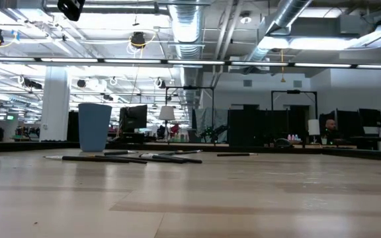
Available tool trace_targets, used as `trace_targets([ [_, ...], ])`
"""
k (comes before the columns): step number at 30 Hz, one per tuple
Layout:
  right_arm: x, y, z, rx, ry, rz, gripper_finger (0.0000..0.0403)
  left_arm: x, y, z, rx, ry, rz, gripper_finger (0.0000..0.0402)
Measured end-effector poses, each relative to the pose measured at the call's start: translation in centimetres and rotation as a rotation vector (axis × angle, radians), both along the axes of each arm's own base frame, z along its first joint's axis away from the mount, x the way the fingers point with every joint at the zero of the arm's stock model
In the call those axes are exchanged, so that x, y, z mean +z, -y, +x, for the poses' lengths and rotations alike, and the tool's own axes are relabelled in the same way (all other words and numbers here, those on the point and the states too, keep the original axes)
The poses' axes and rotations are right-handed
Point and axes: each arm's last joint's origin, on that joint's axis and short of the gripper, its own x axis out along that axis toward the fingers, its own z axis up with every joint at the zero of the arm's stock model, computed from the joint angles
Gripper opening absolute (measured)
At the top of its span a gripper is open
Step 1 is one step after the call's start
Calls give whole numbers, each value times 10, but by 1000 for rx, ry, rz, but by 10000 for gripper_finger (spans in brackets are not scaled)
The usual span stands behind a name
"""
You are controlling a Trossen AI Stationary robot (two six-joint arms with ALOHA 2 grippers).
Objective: Pick & Place Paint Supplies
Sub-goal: Put the large white paint bottle into the white bin
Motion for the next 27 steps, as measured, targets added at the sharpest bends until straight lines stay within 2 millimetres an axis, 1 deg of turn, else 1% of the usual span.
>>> trace_targets([
  [3,-8,-3,1,-12,-44,-2,122,0,0,0,0,0,0,0],
  [8,-15,-6,5,-29,-40,-11,122,0,0,0,0,0,0,0],
  [15,-14,-6,5,-30,-38,7,123,0,0,0,0,-1,0,0],
  [22,-15,-7,4,-38,-82,44,124,0,0,0,0,0,0,0],
  [27,-15,-8,4,-44,-81,58,134,0,0,0,0,3,-2,0],
])
